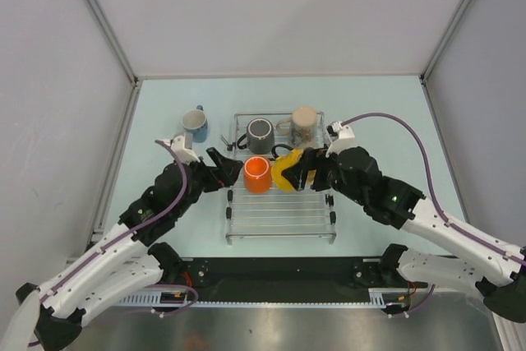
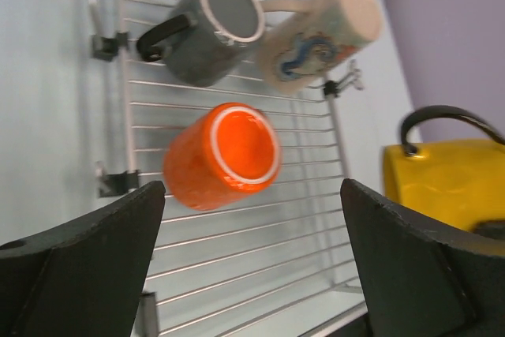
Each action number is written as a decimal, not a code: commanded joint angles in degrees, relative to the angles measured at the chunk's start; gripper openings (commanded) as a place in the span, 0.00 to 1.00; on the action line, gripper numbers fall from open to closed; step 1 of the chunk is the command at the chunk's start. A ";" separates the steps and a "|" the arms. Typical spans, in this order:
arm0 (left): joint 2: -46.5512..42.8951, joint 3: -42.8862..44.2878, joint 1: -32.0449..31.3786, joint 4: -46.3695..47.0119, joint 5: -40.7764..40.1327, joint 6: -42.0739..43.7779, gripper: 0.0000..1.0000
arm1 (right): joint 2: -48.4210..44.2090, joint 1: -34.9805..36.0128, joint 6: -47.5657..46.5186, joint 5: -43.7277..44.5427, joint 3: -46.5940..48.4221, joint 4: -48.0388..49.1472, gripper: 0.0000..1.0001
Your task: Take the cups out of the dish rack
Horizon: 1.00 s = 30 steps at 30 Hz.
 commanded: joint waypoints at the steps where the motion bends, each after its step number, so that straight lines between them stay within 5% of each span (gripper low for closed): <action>1: -0.75 -2.84 -0.21 14.09 10.54 1.25 0.98 | -4.01 -4.12 3.13 -12.92 -3.28 19.76 0.00; 8: 3.11 -4.07 -0.30 29.19 23.02 -0.68 0.99 | -5.42 -11.41 11.47 -24.99 -11.81 38.05 0.00; 18: 5.93 -11.28 -0.13 52.77 27.69 -8.76 0.97 | -1.29 -21.43 30.44 -35.36 -22.97 68.26 0.00; 30: 11.02 -13.04 -0.21 64.55 30.32 -11.23 0.84 | 5.82 -22.76 38.64 -37.92 -26.32 83.05 0.00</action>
